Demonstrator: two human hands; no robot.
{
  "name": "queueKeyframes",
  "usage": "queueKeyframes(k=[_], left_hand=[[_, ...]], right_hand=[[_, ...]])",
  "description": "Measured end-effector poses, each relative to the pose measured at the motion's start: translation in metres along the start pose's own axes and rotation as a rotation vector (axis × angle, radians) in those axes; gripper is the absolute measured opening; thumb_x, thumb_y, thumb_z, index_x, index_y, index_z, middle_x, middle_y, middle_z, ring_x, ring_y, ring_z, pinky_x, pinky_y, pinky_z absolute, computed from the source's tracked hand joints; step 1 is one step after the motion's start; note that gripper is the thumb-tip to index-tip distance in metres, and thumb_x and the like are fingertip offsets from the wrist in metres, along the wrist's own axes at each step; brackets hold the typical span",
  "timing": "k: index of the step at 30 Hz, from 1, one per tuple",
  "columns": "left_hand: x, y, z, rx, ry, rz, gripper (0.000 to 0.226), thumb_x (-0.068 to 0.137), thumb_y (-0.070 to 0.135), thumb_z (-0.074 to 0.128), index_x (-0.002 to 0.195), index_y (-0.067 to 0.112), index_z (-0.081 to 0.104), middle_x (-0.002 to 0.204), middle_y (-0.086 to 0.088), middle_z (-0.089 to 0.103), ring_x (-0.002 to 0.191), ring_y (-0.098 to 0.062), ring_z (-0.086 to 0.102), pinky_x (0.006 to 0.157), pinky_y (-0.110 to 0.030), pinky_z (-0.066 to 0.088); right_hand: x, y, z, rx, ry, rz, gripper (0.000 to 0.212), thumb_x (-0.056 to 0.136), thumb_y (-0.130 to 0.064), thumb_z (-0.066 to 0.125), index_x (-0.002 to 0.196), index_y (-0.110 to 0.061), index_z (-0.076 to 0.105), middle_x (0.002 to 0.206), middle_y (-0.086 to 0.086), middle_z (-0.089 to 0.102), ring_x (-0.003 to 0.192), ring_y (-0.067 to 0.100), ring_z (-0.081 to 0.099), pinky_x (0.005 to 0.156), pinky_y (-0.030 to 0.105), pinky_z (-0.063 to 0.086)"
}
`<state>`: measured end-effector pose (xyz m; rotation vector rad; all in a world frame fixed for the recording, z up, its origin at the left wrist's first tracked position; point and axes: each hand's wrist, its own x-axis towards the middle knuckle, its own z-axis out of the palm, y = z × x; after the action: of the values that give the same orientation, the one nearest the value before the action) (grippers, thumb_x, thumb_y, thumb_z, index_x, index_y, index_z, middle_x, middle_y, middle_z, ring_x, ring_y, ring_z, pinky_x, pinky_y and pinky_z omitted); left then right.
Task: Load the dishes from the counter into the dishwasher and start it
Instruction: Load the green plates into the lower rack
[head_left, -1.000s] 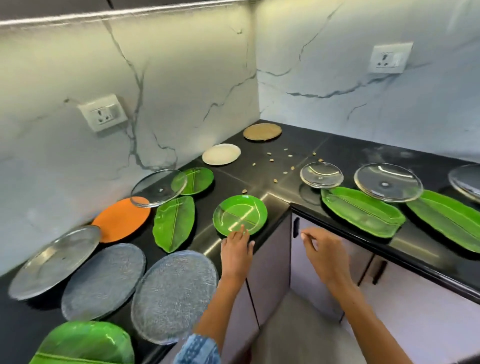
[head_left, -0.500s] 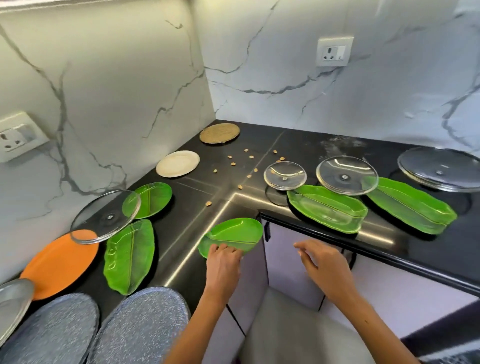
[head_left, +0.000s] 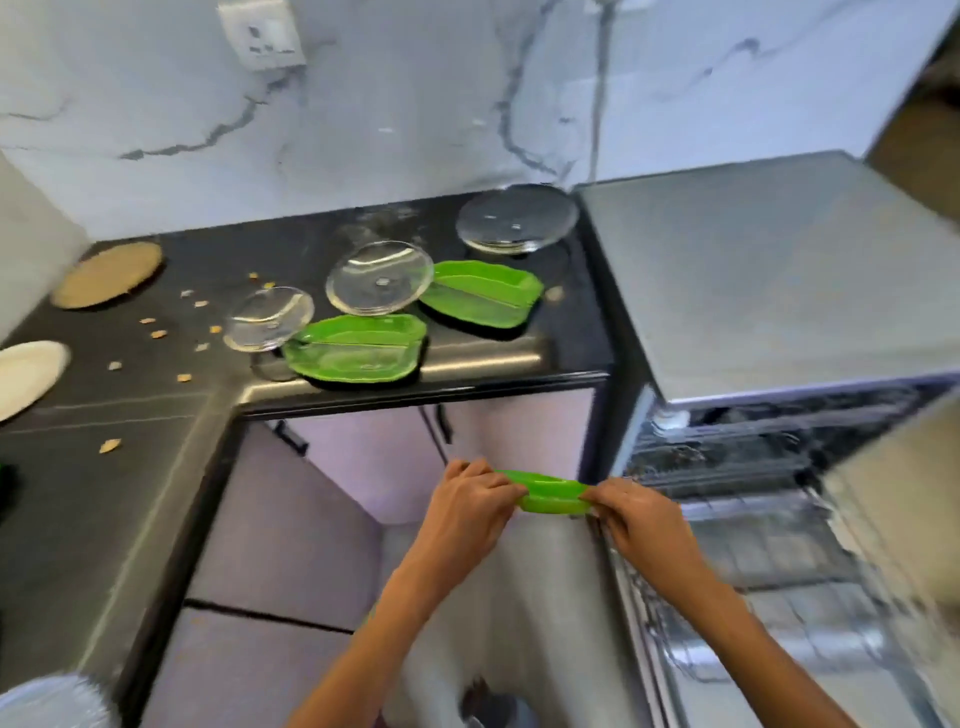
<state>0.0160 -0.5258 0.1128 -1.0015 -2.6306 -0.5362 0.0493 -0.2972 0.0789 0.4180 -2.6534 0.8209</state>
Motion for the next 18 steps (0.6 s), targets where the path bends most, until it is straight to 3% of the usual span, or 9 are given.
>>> queueKeyframes(k=[5,8,11,15,18], left_hand=[[0.038,0.046,0.079,-0.141,-0.238,0.041,0.026,0.077,0.028,0.050,0.088,0.018,0.072,0.084,0.005,0.071,0.075,-0.016,0.057,0.068,-0.028,0.032],[0.055,0.066,0.128,-0.199,-0.369,0.044,0.028,0.078,0.025,0.049,0.090,0.018,0.073,0.087,0.004,0.072,0.076,-0.018,0.063,0.070,-0.027,0.034],[0.063,0.076,0.183,-0.233,-0.391,0.004,0.033,0.078,0.019,0.048,0.100,0.018,0.072,0.101,0.002,0.071,0.086,-0.018,0.063,0.078,-0.026,0.037],[0.054,0.065,0.274,-0.162,-0.430,-0.040,0.054,0.056,0.005,0.078,0.109,0.014,0.070,0.106,0.000,0.070,0.092,-0.019,0.064,0.086,-0.027,0.037],[0.042,0.052,0.343,-0.087,-0.571,-0.005,0.057,0.048,0.007,0.083,0.103,0.014,0.072,0.099,0.002,0.071,0.087,-0.018,0.065,0.079,-0.031,0.051]], right_hand=[[-0.075,0.065,-0.012,-0.084,-0.045,0.274,0.028,0.077,-0.027,0.044,0.089,-0.019,0.068,0.074,0.000,0.066,0.065,0.024,0.064,0.052,0.029,0.045],[-0.106,0.096,-0.007,-0.098,-0.063,0.447,0.018,0.076,-0.019,0.053,0.086,-0.019,0.068,0.073,-0.004,0.065,0.063,0.023,0.063,0.051,0.031,0.045],[-0.130,0.133,0.013,-0.104,-0.046,0.649,0.017,0.074,-0.011,0.061,0.086,-0.020,0.070,0.076,-0.004,0.068,0.063,0.023,0.064,0.051,0.032,0.049],[-0.144,0.196,0.055,-0.098,-0.008,0.909,0.022,0.074,0.000,0.073,0.086,-0.018,0.074,0.073,0.003,0.072,0.060,0.027,0.066,0.053,0.031,0.050],[-0.135,0.250,0.087,-0.052,0.013,1.024,0.017,0.081,-0.005,0.069,0.092,-0.017,0.074,0.074,0.010,0.072,0.064,0.032,0.068,0.056,0.035,0.051]])
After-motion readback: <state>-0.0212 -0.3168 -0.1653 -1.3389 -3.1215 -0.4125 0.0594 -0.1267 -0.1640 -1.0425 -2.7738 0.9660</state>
